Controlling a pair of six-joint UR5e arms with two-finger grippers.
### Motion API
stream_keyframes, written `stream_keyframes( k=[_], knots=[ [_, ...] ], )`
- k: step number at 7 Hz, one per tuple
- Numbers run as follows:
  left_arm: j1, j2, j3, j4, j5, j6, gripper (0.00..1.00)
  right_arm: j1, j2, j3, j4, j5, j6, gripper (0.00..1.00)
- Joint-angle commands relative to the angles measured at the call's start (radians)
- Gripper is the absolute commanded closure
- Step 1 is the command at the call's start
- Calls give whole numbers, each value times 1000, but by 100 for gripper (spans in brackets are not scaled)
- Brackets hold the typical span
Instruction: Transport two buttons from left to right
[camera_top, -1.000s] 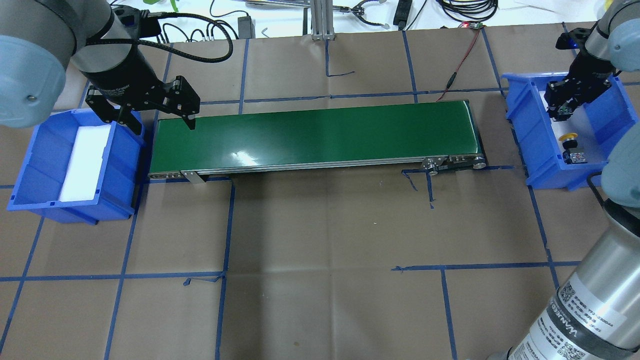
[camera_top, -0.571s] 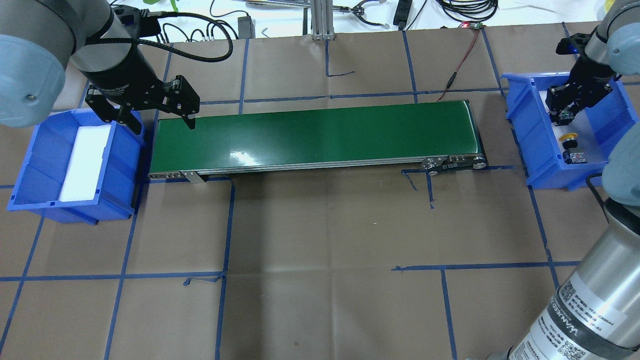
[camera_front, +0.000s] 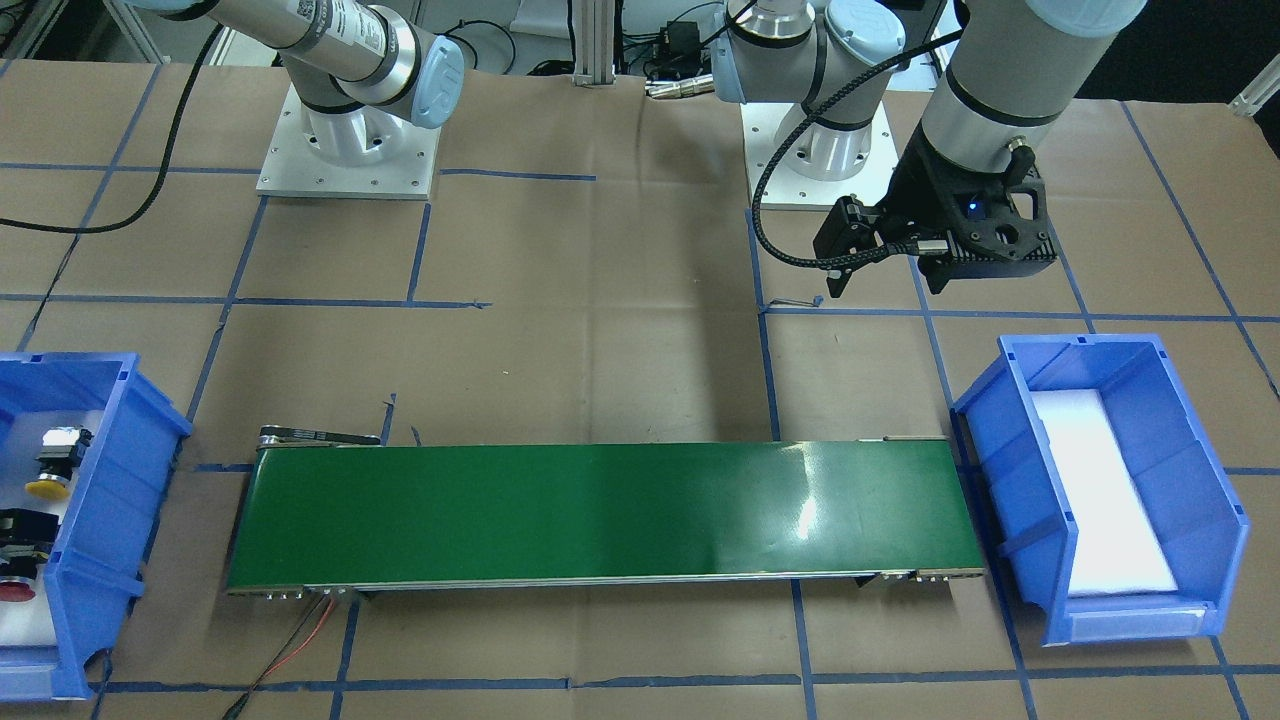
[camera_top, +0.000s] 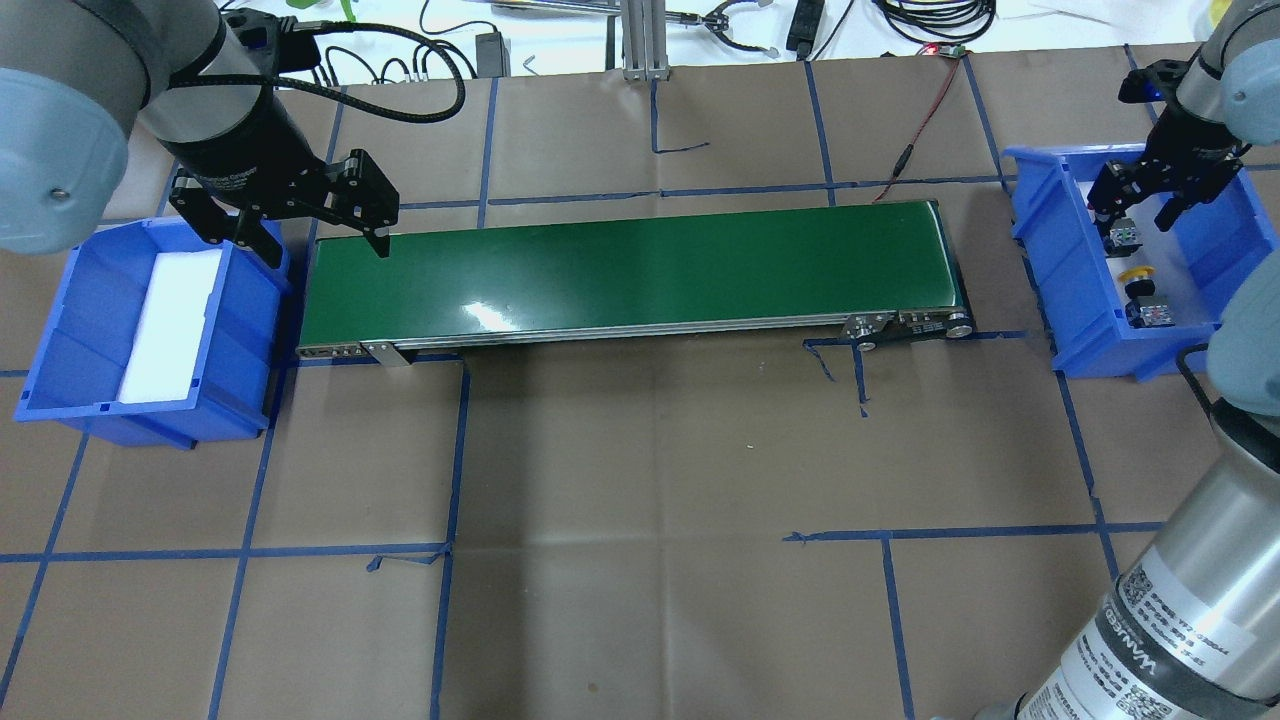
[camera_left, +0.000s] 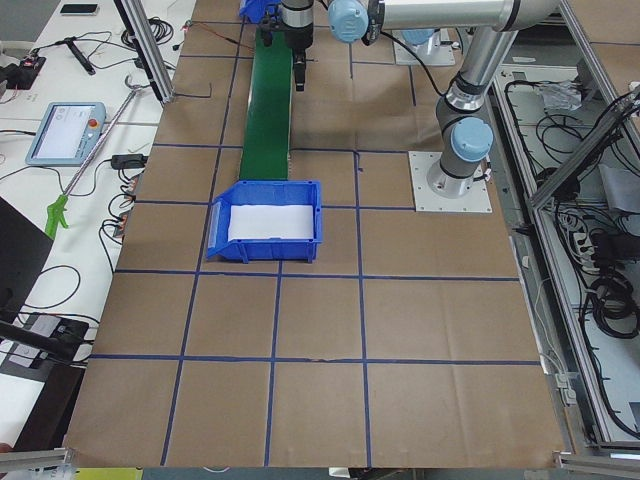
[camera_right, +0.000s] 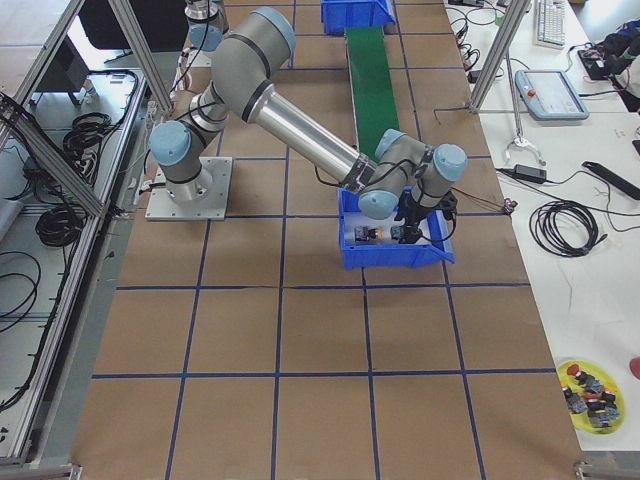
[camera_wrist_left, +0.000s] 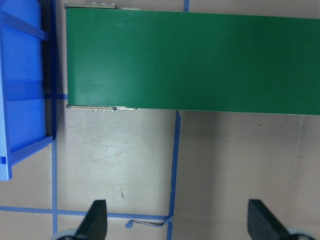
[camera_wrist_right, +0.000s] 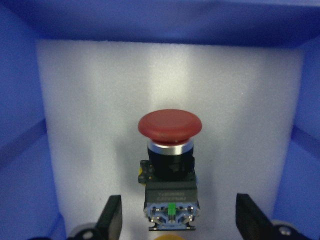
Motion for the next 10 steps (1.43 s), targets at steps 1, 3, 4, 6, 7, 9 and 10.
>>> stream_keyframes(
  k=[1, 3, 4, 6, 7, 9, 10],
  knots=[
    [0, -1, 0, 1, 1, 0, 0, 5, -76, 0, 9, 27, 5, 1],
    [0, -9, 6, 3, 1, 0, 0, 12, -204, 1, 30, 70, 5, 0],
    [0, -9, 6, 3, 1, 0, 0, 21, -282, 7, 70, 73, -9, 0],
    [0, -6, 6, 3, 0, 0, 0, 83, -362, 4, 181, 69, 124, 0],
    [0, -4, 6, 3, 0, 0, 0, 135, -387, 3, 237, 70, 217, 0],
    [0, -1, 6, 3, 0, 0, 0, 369, -503, 19, 263, 69, 497, 0],
    [0, -1, 6, 3, 0, 0, 0, 497, -513, 67, 248, 61, 581, 0]
  ],
)
